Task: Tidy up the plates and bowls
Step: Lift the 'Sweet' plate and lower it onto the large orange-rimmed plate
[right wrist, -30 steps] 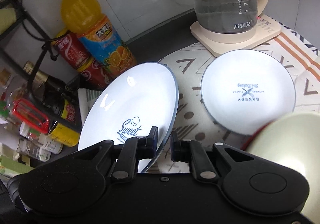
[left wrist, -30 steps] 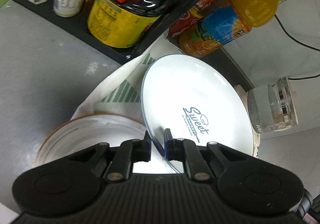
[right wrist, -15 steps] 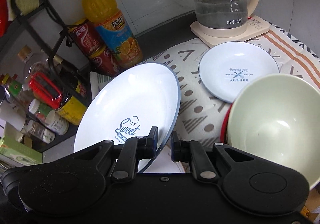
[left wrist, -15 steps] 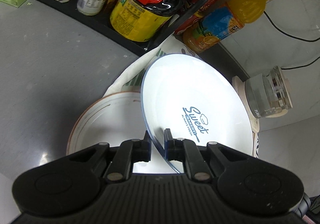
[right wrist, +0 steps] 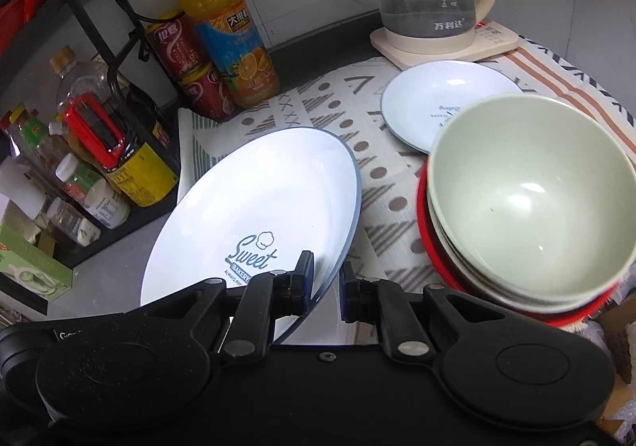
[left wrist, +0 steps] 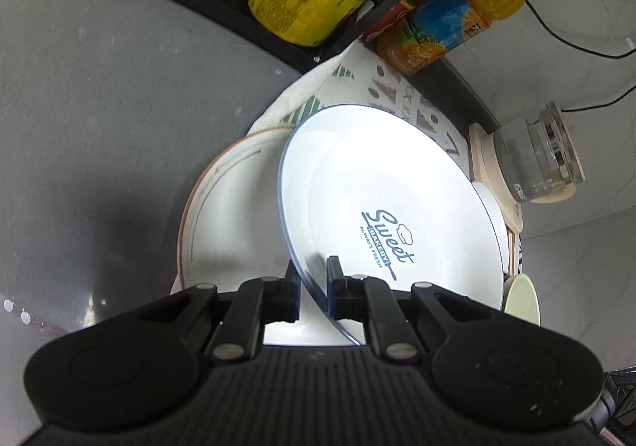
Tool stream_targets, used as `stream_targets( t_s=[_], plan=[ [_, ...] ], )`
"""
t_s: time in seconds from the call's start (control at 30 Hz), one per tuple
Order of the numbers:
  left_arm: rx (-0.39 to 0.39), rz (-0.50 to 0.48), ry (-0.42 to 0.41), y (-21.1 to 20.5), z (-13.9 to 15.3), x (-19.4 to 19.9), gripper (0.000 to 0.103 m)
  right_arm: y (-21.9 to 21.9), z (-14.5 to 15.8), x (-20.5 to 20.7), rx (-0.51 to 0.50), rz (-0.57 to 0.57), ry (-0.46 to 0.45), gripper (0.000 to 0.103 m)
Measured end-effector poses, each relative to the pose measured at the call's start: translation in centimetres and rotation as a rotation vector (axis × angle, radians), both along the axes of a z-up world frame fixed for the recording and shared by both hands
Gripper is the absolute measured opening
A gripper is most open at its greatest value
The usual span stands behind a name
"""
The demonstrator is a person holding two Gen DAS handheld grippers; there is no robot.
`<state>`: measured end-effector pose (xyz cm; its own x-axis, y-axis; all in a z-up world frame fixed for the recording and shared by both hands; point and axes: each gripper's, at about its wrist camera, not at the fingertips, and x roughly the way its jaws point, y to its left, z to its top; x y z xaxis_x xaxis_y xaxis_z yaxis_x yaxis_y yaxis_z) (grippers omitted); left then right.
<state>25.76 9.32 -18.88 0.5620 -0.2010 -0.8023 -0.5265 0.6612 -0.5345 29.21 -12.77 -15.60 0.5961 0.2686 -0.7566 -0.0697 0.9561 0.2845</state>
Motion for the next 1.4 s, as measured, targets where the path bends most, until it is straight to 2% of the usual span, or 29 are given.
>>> stream_targets(
  t_s=[0.57, 0.97, 1.2, 1.4],
  plan=[
    [-0.003, -0.018, 0.036, -0.2, -0.8, -2.7, 0.010, 0.2, -1.4, -3.0, -0.031, -0.001, 0.028, 0.013],
    [-0.003, -0.033, 0.055, 0.0, -1.3, -2.8, 0.010, 0.3, -2.4, -3.5, -0.036, -0.003, 0.054, 0.013],
    [-0.016, -0.043, 0.100, 0.3, -2.1, -2.2, 0.010, 0.0, -3.7, -3.3, -0.002, -0.036, 0.096, 0.012],
    [-0.011, -0.049, 0.147, 0.9, -1.6, -1.5, 0.011, 0.4, -4.2, -2.8, 0.015, -0.038, 0.107, 0.011]
  ],
)
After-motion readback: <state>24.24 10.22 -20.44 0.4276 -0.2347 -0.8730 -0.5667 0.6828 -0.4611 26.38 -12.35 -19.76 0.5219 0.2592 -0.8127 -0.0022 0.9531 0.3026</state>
